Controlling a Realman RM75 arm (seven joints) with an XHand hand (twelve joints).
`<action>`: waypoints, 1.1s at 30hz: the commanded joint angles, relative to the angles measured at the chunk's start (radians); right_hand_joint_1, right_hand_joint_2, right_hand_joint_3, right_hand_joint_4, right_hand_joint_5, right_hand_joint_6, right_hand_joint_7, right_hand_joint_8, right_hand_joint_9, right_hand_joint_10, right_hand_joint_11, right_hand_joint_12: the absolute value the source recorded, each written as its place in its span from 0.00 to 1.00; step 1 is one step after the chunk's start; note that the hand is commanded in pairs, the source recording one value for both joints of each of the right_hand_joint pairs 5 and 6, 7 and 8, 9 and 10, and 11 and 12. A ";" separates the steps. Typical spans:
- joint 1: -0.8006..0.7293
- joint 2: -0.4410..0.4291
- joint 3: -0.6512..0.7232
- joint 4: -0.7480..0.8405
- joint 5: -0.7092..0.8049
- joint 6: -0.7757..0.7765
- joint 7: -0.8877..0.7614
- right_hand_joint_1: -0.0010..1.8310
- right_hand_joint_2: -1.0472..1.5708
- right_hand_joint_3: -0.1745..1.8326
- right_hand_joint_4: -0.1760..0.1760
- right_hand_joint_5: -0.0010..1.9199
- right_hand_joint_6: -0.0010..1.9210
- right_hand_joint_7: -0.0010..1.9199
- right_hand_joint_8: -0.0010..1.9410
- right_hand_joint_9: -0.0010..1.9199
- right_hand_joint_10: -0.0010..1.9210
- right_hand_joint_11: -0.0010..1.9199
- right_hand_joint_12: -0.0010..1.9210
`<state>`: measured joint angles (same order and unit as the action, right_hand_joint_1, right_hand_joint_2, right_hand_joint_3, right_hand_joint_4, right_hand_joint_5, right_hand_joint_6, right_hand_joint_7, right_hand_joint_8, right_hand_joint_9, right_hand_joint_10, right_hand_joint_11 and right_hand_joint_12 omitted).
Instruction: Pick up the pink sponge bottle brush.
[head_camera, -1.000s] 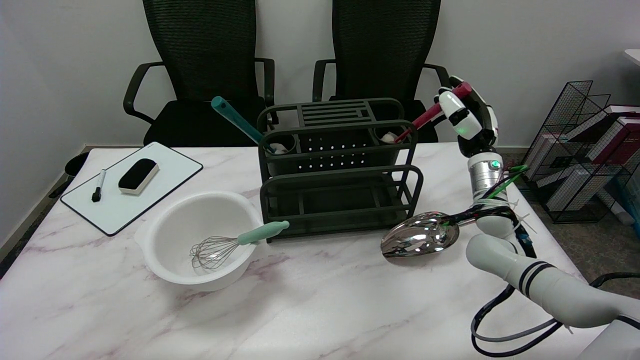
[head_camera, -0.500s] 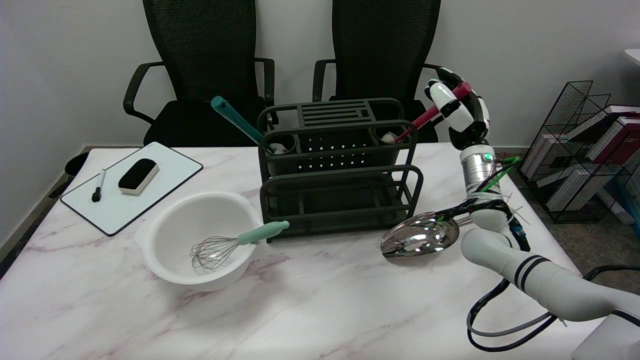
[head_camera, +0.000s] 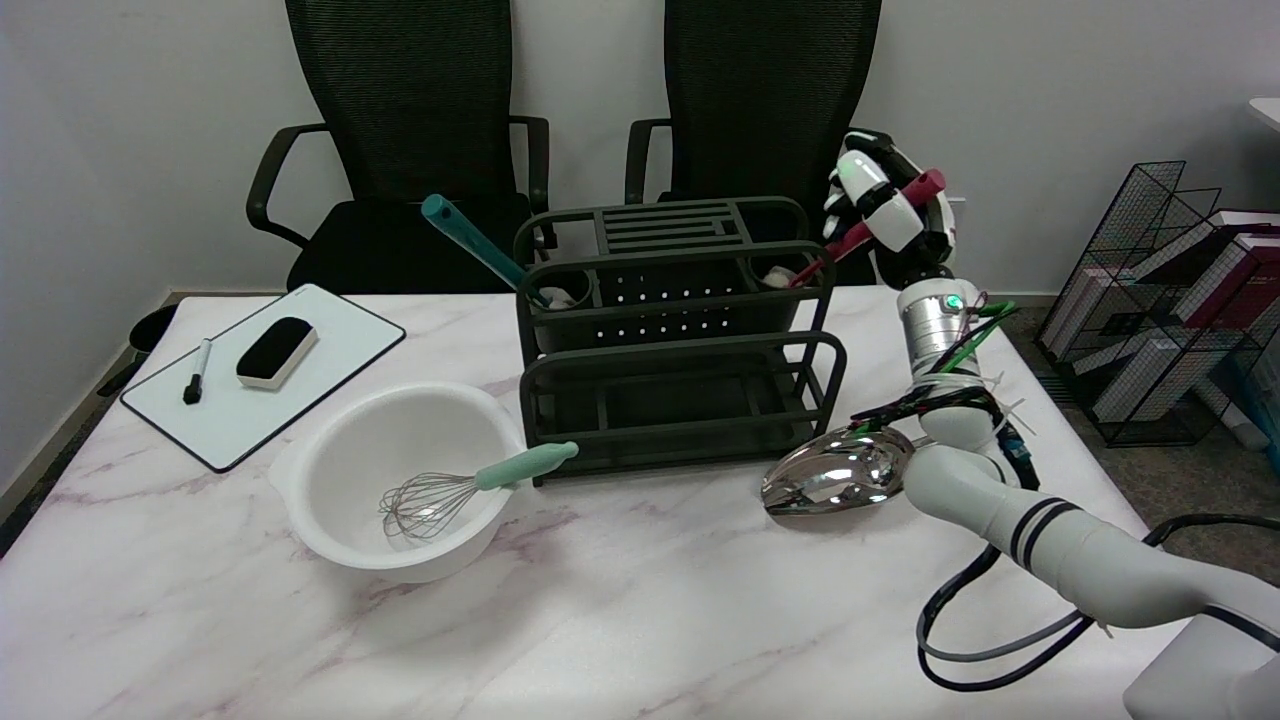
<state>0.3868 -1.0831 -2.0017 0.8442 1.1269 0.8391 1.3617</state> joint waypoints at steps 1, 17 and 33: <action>0.037 -0.036 -0.021 0.004 -0.005 -0.031 0.000 0.51 0.57 0.53 0.50 0.38 0.38 0.56 0.56 0.64 0.64 0.78 0.78; 0.071 -0.052 -0.029 0.009 -0.005 -0.018 0.000 0.51 0.57 0.55 0.50 0.42 0.42 0.57 0.56 0.59 0.59 0.60 0.60; 0.070 -0.052 -0.029 0.009 -0.019 -0.017 0.000 0.48 0.63 0.53 0.50 0.88 0.88 0.75 0.74 0.70 0.70 0.57 0.57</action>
<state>0.4508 -1.1294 -2.0284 0.8511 1.1139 0.8175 1.3617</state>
